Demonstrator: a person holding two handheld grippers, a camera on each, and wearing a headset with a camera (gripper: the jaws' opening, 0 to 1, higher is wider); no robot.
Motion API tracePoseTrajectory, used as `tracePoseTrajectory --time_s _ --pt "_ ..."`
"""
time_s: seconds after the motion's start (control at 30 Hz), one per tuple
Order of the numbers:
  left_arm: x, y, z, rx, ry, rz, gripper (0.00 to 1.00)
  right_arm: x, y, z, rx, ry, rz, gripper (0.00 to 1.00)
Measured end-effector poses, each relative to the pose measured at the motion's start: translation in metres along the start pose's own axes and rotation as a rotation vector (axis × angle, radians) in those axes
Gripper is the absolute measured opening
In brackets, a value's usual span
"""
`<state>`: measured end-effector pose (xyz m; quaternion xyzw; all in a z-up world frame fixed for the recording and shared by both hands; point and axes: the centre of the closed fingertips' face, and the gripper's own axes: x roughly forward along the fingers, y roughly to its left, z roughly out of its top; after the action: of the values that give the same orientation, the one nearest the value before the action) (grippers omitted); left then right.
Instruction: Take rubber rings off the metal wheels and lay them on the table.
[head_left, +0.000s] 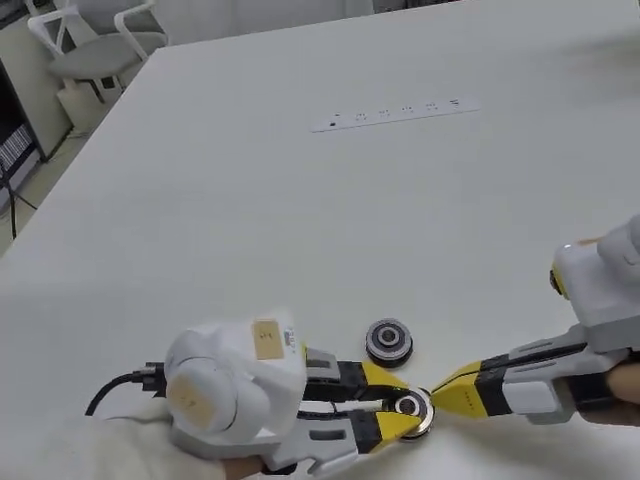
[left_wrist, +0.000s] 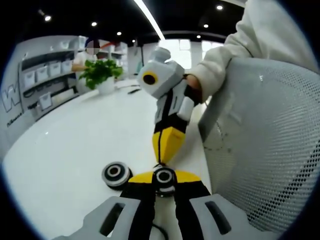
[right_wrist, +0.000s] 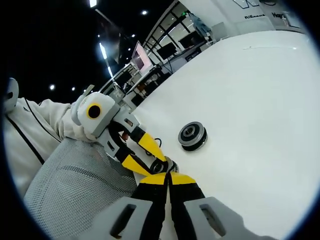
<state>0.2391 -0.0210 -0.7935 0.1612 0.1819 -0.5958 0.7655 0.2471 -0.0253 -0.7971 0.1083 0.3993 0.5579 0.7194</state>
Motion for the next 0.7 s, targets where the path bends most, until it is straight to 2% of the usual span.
tracePoseTrajectory --time_s 0.07,0.17,0.7 --pt "0.0003 0.0004 0.0002 0.001 0.001 0.002 0.14 -0.0004 0.0004 0.0004 0.002 -0.001 -0.001 0.0" --pt "0.0008 0.0008 0.0003 0.0 0.002 0.001 0.14 -0.0003 0.0026 0.001 -0.034 0.008 -0.013 0.0" --pt "0.0017 0.0013 0.0006 -0.003 0.007 0.005 0.14 -0.0009 0.0018 0.0041 -0.044 -0.002 -0.002 0.0"
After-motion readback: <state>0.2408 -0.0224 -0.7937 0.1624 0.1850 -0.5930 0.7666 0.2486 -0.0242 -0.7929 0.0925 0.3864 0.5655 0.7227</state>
